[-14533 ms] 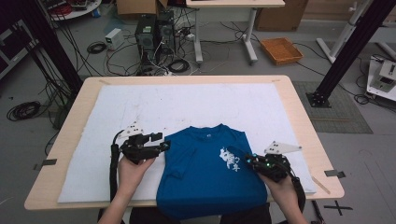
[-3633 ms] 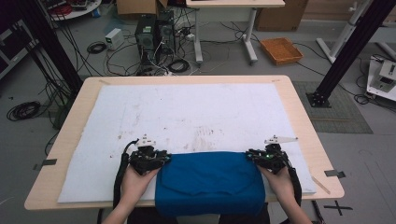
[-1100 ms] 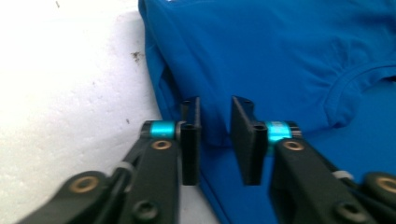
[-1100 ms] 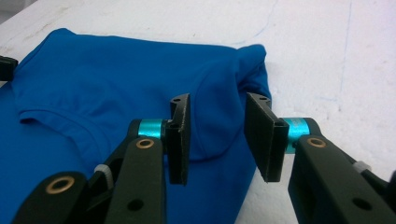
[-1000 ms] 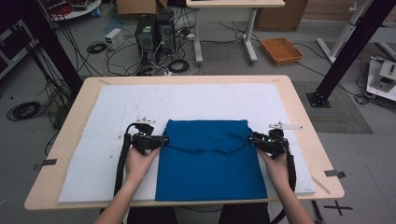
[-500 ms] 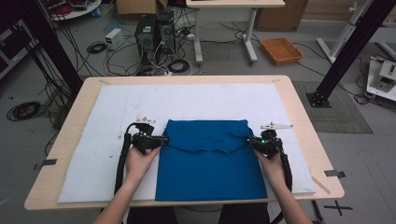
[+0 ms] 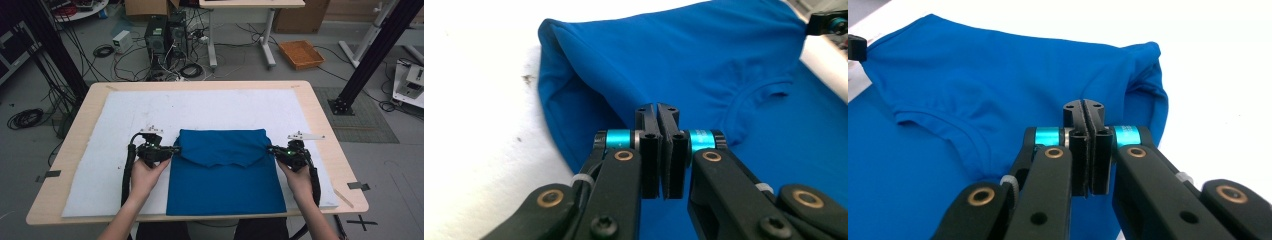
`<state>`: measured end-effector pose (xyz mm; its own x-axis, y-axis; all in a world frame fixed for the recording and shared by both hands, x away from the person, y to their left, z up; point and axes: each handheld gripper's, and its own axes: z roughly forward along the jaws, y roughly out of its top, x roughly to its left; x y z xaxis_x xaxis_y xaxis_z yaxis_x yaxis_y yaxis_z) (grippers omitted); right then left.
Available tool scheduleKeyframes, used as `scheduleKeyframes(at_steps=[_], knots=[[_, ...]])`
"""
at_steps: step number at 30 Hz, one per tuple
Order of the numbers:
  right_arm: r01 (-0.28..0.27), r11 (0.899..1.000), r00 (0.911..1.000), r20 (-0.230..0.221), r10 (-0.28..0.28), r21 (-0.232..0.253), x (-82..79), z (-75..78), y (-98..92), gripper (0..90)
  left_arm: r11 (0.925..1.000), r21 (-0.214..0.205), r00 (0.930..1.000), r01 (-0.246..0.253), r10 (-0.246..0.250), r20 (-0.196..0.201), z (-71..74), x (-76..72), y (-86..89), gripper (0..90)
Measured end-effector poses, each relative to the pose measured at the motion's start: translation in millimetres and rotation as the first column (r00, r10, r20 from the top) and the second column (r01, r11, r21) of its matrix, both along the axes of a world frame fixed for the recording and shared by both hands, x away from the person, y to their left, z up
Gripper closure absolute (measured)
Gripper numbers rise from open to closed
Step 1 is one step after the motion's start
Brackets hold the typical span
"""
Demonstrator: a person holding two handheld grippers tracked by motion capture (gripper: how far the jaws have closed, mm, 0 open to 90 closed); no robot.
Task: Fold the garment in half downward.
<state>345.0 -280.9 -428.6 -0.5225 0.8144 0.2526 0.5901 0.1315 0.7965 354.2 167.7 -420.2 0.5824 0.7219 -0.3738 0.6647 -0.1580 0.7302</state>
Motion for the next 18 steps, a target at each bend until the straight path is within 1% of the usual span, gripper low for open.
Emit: scheduleKeyframes(at_steps=[5,9,13,16,18], knots=[[-0.024,1.0,0.9997,-0.001,0.024,0.004,-13.6,5.8,-0.7,89.7,0.9992,-0.019,0.9994,0.034,-0.034,-0.004,4.7,-16.3,1.5,87.9],[-0.045,0.999,0.999,0.007,0.045,0.008,-27.9,11.6,-3.0,89.8,0.9974,-0.034,0.998,0.063,-0.063,0.004,9.5,-33.3,3.2,87.9],[-0.065,0.998,0.9978,0.013,0.065,0.012,-44.5,15.8,-6.5,89.8,0.9947,-0.046,0.9957,0.092,-0.092,0.014,14.6,-52.5,6.3,87.9],[-0.078,0.997,0.9969,0.014,0.078,0.015,-57.9,18.3,-8.7,89.8,0.9917,-0.063,0.9937,0.112,-0.111,0.01,17.1,-66.7,9.3,87.9],[-0.091,0.996,0.9957,0.018,0.091,0.014,-66.7,19.8,-9.7,89.8,0.9902,-0.066,0.9924,0.123,-0.123,0.01,17.9,-75.8,10.5,87.9]])
